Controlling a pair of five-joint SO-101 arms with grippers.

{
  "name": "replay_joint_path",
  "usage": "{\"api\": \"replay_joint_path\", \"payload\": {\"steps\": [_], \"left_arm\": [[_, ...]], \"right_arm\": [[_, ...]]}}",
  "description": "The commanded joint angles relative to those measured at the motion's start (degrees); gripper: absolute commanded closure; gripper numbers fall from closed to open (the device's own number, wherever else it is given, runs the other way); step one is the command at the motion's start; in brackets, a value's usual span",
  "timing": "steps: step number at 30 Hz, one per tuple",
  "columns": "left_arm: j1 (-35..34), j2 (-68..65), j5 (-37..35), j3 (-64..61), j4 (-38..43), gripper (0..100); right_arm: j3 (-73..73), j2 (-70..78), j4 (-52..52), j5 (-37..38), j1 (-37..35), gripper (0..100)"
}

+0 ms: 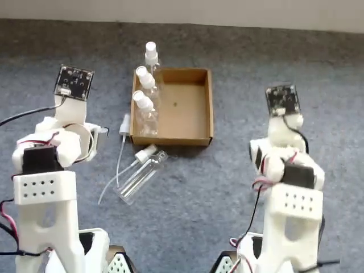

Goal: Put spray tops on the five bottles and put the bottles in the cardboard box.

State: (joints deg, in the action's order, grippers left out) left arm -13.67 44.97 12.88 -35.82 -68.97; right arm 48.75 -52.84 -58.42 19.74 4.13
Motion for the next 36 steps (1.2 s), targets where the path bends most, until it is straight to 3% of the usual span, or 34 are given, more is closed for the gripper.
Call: {"api": "replay_joint_path", "payload": {"steps": [1, 7, 21, 28, 36], "left_arm": [[0.7, -4.9, 1.9, 7.1, -0.8, 77], [0.8, -24.7, 1.8, 15.0, -0.5, 77], [3.1, -60.8, -4.2, 44.6, -0.4, 77], [4.6, -70.0, -4.2, 51.1, -0.4, 77], [5.4, -71.9, -4.0, 52.0, -0.6, 77]], "right_arm": [[3.4, -12.2, 1.5, -0.7, -2.2, 99.5], [9.8, -22.7, -1.2, -0.5, -4.5, 99.5], [11.9, -23.3, -6.3, -0.7, -4.6, 99.5], [11.9, -23.3, -6.3, -0.7, -4.6, 99.5], [11.9, -23.3, -6.3, -0.7, -4.6, 99.5]]}}
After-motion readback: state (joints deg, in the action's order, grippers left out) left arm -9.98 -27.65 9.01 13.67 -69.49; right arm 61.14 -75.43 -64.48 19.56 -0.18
